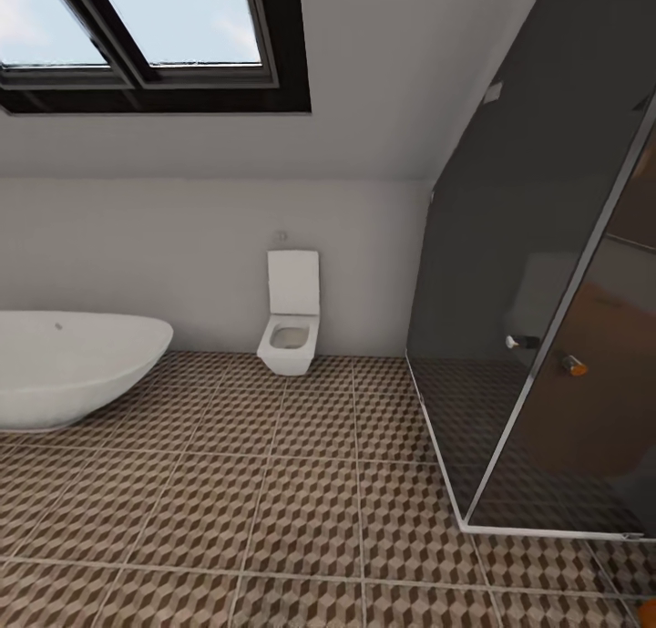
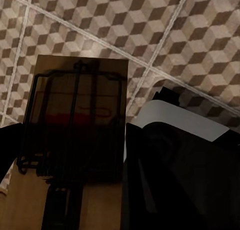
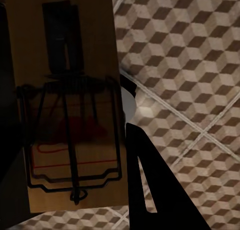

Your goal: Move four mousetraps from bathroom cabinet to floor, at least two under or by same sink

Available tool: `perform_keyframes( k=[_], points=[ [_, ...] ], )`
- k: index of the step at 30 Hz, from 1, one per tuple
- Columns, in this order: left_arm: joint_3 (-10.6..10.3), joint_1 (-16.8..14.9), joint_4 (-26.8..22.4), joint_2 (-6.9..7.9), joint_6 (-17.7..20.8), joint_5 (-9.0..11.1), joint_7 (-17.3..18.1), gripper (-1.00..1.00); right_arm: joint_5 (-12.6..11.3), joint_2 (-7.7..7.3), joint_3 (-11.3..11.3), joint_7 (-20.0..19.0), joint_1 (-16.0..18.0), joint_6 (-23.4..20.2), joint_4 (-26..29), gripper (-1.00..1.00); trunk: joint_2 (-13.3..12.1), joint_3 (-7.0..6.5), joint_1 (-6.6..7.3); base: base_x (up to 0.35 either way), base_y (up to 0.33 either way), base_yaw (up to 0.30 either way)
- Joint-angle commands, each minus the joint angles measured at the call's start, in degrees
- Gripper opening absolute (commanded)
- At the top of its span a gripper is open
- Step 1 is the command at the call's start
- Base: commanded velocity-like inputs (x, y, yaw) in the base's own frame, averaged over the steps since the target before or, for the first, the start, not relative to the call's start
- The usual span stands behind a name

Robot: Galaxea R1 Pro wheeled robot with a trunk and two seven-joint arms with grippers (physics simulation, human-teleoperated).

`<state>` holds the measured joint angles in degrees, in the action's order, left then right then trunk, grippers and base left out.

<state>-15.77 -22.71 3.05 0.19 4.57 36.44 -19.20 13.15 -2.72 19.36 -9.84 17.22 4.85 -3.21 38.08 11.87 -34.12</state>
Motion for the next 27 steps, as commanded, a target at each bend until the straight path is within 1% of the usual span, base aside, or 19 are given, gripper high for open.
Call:
perform_keyframes(
  k=[1,27],
  points=[
    [-0.49,-0.06,0.03,-0.01,0.35,0.03,-0.13,-1.0,0.39,0.0,-0.08,-0.03,0.1,0.42,-0.21,-1.0,0.08,0.18,-0.01,0.0,0.0,0.0],
    [-0.49,-0.06,0.03,-0.01,0.35,0.03,-0.13,-1.0,0.38,0.0,-0.05,0.06,0.1,0.41,-0.18,-1.0,0.08,2.58,-0.01,0.0,0.0,0.0]
  ],
)
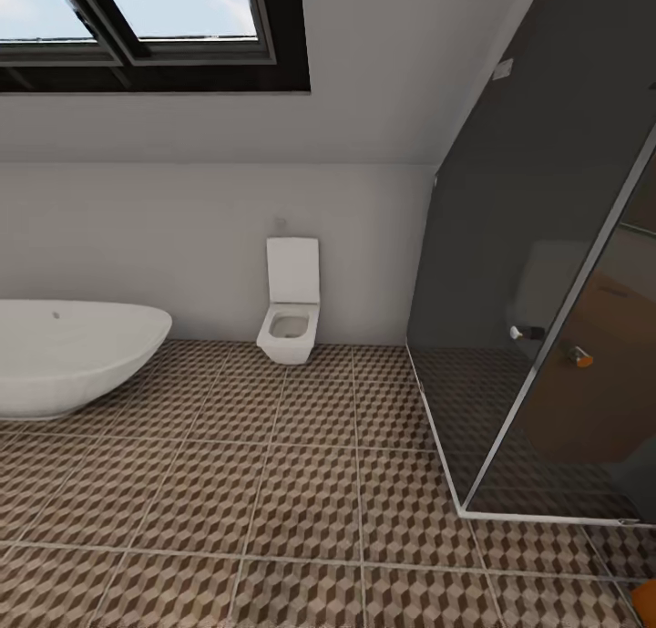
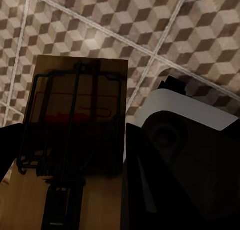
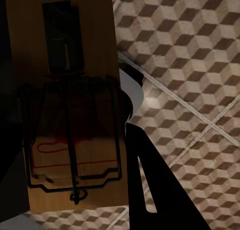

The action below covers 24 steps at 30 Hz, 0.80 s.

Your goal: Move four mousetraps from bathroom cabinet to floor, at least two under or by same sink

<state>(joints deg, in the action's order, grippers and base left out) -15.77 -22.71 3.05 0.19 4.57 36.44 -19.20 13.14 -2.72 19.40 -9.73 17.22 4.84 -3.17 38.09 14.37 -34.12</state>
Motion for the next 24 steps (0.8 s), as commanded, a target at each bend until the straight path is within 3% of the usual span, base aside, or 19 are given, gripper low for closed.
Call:
perform_keyframes(
  k=[1,24],
  points=[
    [-0.49,-0.06,0.03,-0.01,0.35,0.03,-0.13,-1.0,0.39,0.0,-0.1,-0.06,0.1,0.42,-0.2,-1.0,0.07,0.17,-0.01,0.0,0.0,0.0],
    [-0.49,-0.06,0.03,-0.01,0.35,0.04,-0.13,-1.0,0.39,0.0,-0.12,-0.1,0.1,0.43,-0.17,-1.0,0.07,2.31,-0.01,0.0,0.0,0.0]
  ],
)
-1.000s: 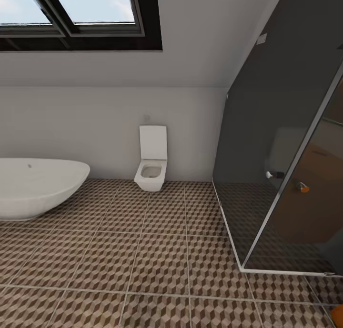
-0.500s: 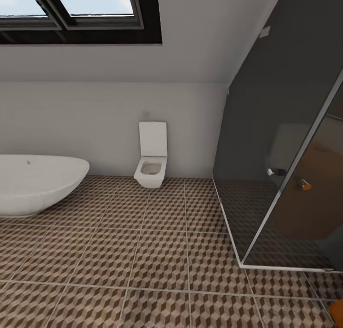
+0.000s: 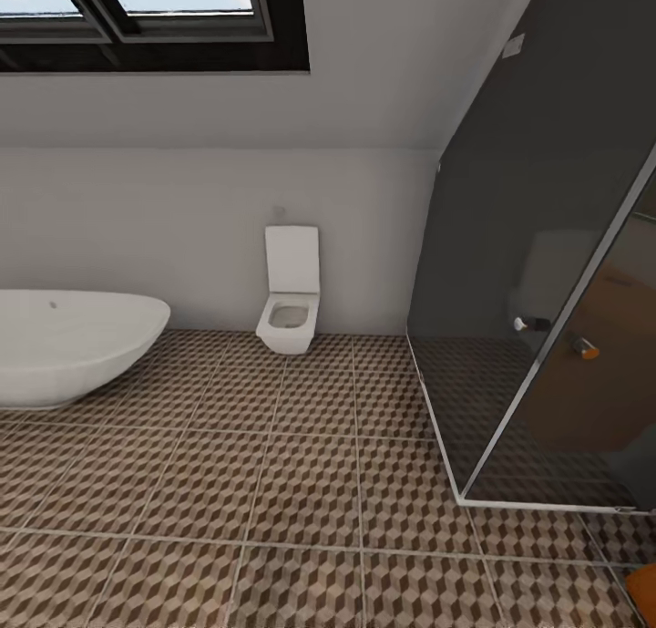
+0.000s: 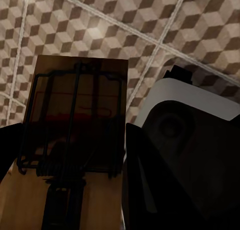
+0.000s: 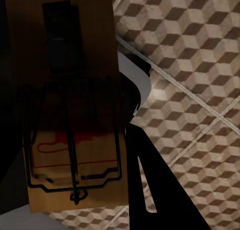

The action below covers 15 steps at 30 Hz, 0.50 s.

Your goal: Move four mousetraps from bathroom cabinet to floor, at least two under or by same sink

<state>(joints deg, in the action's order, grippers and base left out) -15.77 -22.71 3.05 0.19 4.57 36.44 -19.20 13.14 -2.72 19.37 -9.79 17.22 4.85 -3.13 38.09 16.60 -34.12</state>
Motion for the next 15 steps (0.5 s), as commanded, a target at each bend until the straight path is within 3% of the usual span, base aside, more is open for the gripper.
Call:
perform_keyframes(
  k=[1,15],
  points=[
    [-0.48,-0.05,0.03,-0.01,0.35,0.03,-0.13,-1.0,0.39,0.0,-0.08,-0.08,0.1,0.42,-0.21,-1.0,0.07,0.17,-0.01,0.0,0.0,0.0],
    [-0.48,-0.05,0.03,0.02,0.35,0.04,-0.13,-1.0,0.24,-0.05,-0.12,-0.86,0.1,0.42,-0.05,-1.0,0.07,0.66,-0.01,0.0,0.0,0.0]
  ],
)
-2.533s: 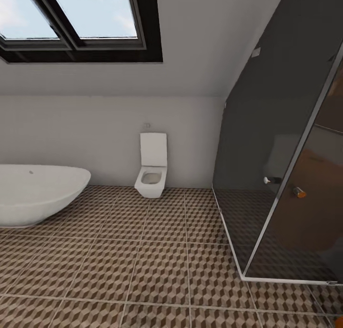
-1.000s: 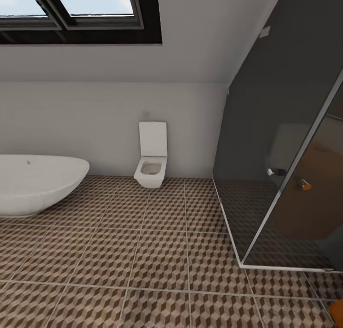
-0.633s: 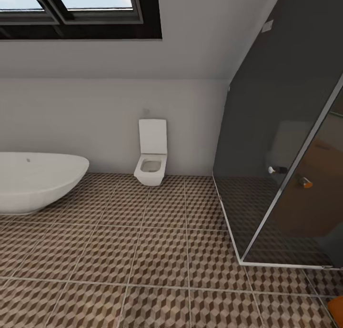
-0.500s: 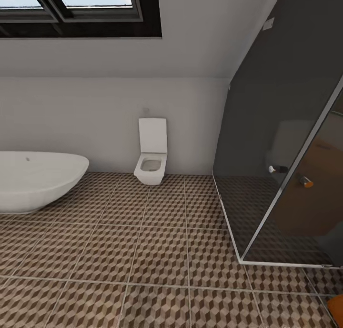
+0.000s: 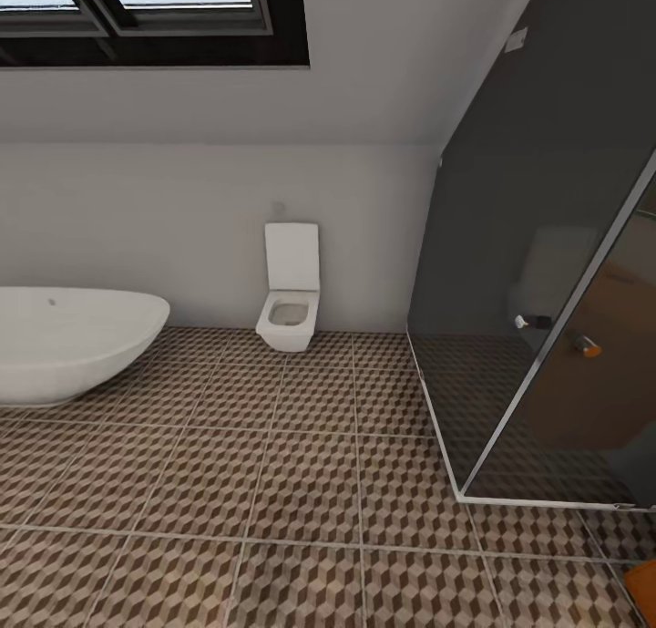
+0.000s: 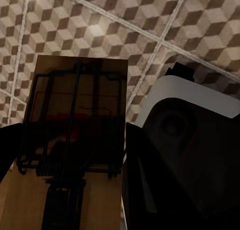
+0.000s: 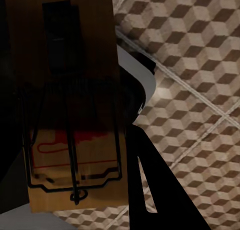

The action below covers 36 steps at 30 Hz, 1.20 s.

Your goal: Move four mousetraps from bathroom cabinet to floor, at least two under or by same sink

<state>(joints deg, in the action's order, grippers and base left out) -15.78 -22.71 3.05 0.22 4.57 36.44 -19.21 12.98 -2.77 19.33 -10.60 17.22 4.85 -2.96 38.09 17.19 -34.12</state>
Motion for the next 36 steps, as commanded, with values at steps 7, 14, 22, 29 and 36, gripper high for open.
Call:
perform_keyframes(
  k=[7,14,22,29,36],
  points=[
    [-0.47,-0.05,0.03,0.02,0.35,0.03,-0.13,-1.0,0.43,-0.04,-0.08,0.06,0.09,0.42,-0.4,-1.0,0.07,0.14,-0.01,0.0,0.0,0.0],
    [-0.48,-0.05,0.03,0.0,0.35,0.03,-0.13,-1.0,0.46,-0.04,-0.08,0.33,0.09,0.42,-0.51,-1.0,0.07,0.69,-0.01,0.0,0.0,0.023],
    [-0.48,-0.05,0.03,0.02,0.35,0.03,-0.13,-1.0,0.46,-0.04,-0.08,0.41,0.09,0.42,-0.55,-1.0,0.07,1.35,-0.01,0.0,0.0,0.147],
    [-0.48,-0.05,0.03,0.04,0.35,0.03,-0.13,-1.0,0.46,-0.08,-0.08,0.41,0.09,0.42,-0.66,-1.0,0.07,1.92,-0.01,0.0,0.0,0.179],
    [-0.46,-0.05,0.03,0.04,0.35,0.03,-0.13,-1.0,0.46,-0.12,-0.1,0.47,0.09,0.42,-0.89,-1.0,0.07,2.32,-0.01,0.0,0.0,0.222]
  ],
)
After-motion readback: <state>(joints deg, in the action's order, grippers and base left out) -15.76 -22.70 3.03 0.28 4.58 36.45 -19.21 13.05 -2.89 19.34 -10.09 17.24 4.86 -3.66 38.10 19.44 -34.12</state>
